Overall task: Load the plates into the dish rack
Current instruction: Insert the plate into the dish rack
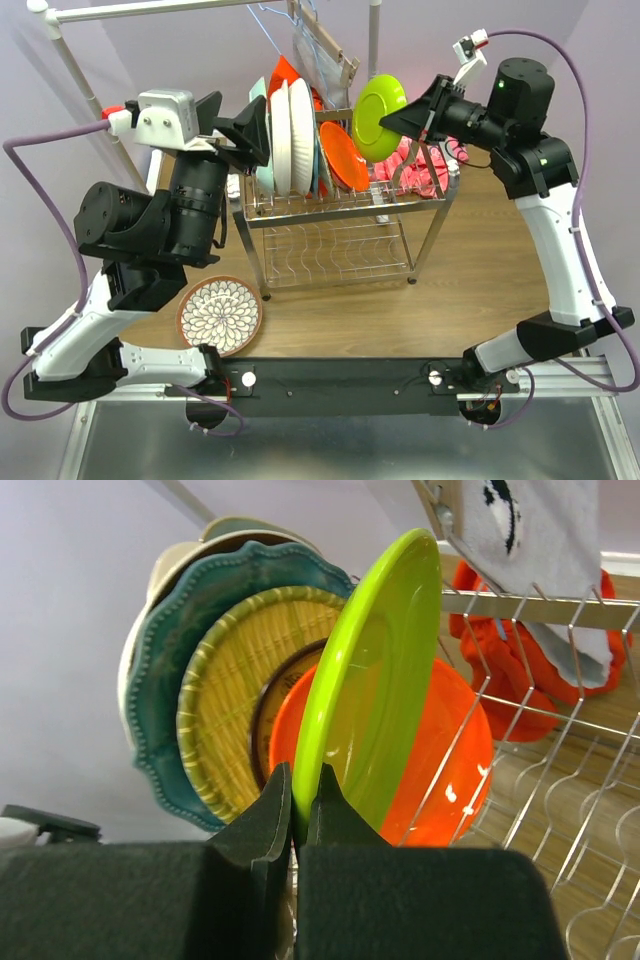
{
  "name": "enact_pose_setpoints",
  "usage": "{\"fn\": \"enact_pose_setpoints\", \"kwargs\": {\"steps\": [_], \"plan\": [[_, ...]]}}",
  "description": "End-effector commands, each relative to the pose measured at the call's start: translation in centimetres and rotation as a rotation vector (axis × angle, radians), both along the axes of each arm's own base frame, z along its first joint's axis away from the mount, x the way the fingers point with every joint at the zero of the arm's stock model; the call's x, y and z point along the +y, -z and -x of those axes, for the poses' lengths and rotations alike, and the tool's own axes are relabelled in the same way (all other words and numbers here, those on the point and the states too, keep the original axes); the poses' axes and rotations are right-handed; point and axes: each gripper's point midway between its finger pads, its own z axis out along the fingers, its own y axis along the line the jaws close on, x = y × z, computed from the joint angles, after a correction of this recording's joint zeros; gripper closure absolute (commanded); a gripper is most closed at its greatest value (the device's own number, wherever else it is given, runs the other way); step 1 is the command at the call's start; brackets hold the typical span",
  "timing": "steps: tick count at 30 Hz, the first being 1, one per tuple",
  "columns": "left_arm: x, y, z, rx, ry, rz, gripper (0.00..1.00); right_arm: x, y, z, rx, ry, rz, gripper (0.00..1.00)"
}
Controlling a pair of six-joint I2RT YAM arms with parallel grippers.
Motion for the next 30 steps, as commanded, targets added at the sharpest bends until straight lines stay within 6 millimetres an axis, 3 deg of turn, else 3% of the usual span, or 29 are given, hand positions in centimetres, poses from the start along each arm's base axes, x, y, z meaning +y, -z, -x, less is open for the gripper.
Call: {"fn": "enact_pose_setpoints", "kwargs": {"steps": [1,10,19,23,30], "plan": [[1.7,0.4,0.3,0.021,-0.015,0.087,0.31,-0.4,1.7,-1.3,-0.004,0.079,0.088,0.99],[2.9,1.2,0.7,0.032,-0.021,0.111,0.31,1.1,4.9,-1.1,0.011,0.058,0.186,0.99],[3.5,1.8,0.9,0.041,-0.020,0.125,0.31,1.1,6.0,-1.1,-0.034,0.083,0.268,0.99],[3.6,1.8,0.9,0.043,-0.023,0.126,0.31,0.8,4.8,-1.0,-0.076,0.094,0.267,0.99],[3.4,2.1,0.8,0.047,-0.024,0.119,0.31,0.3,0.3,-1.0,-0.191,0.134,0.215,0.99]]}}
